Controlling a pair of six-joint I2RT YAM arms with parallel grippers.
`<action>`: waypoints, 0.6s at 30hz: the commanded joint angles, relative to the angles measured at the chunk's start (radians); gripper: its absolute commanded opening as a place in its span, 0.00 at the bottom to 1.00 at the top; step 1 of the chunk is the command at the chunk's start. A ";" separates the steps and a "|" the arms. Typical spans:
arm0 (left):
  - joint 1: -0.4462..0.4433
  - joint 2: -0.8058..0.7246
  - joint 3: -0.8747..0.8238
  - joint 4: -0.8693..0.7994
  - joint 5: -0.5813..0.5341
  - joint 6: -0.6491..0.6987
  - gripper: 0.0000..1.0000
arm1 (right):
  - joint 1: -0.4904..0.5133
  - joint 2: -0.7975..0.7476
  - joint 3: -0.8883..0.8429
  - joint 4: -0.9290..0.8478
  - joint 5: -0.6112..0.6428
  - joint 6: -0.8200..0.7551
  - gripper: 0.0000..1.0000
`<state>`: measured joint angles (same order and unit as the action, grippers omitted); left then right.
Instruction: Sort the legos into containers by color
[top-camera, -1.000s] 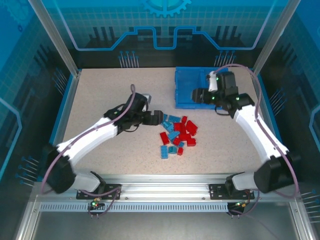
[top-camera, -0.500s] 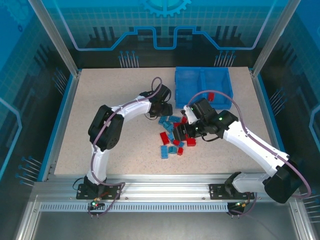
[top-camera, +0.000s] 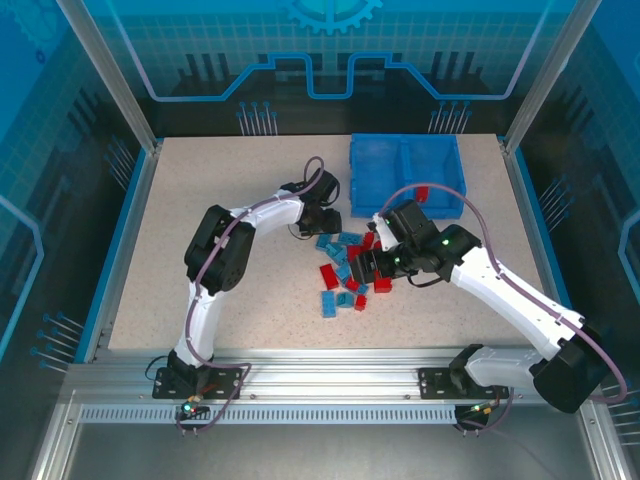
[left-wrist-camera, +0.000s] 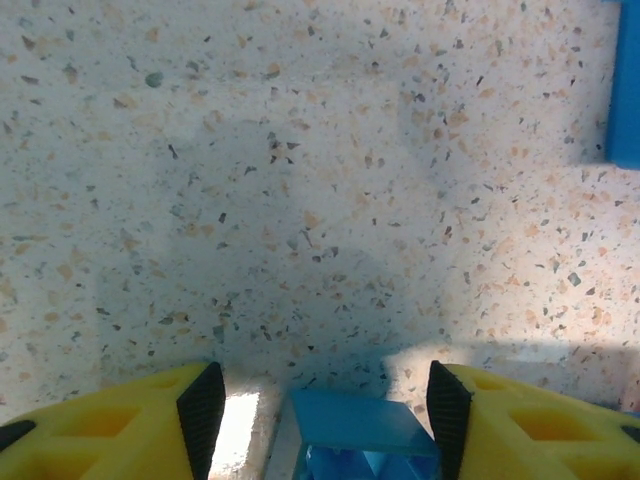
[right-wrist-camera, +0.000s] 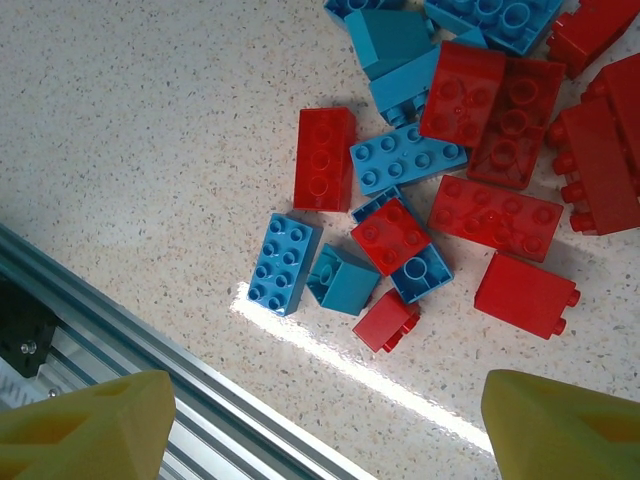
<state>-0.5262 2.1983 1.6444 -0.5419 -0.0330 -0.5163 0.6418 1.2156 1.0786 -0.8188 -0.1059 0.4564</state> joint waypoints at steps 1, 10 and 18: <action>-0.006 0.002 -0.049 -0.053 0.023 0.034 0.59 | 0.013 -0.007 0.004 -0.019 0.012 0.012 0.82; -0.035 -0.043 -0.151 -0.057 -0.058 0.042 0.47 | 0.013 0.002 0.014 -0.014 0.021 0.006 0.83; -0.063 -0.214 -0.183 -0.034 -0.052 -0.029 0.26 | 0.013 -0.037 0.033 -0.006 0.113 0.053 0.86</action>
<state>-0.5674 2.0850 1.4799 -0.5079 -0.1036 -0.5030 0.6415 1.2137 1.0817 -0.8188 -0.0486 0.4801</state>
